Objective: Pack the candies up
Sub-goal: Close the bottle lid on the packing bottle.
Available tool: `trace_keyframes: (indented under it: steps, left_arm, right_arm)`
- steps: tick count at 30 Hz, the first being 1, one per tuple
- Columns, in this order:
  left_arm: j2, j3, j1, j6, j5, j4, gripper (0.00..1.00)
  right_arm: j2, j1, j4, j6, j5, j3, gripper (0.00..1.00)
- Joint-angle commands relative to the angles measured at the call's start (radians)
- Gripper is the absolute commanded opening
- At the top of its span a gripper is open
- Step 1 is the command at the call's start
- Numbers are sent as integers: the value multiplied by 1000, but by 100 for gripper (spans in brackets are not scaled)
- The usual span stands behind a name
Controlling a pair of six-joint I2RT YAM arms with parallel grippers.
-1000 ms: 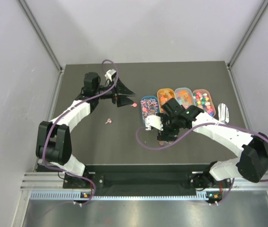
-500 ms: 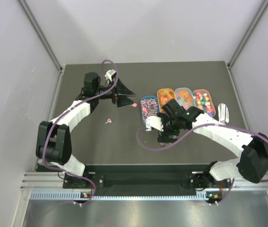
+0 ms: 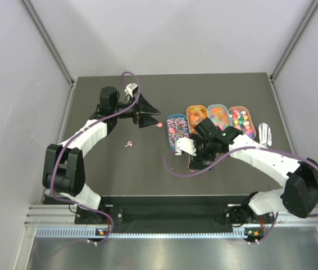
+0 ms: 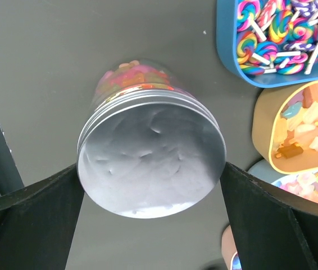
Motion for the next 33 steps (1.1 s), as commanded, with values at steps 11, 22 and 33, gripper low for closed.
trace_keyframes:
  steps: [11, 22, 33]
  left_arm:
    - [-19, 104, -11, 438, -109, -340, 86]
    - [-23, 33, -11, 316, -72, -204, 84]
    - [10, 35, -11, 299, -90, -198, 66]
  right_arm:
    - [-107, -19, -74, 4, -34, 81, 100]
    - [-115, -22, -128, -16, -85, 84, 100]
    - [-156, -36, -116, 39, -79, 192, 100]
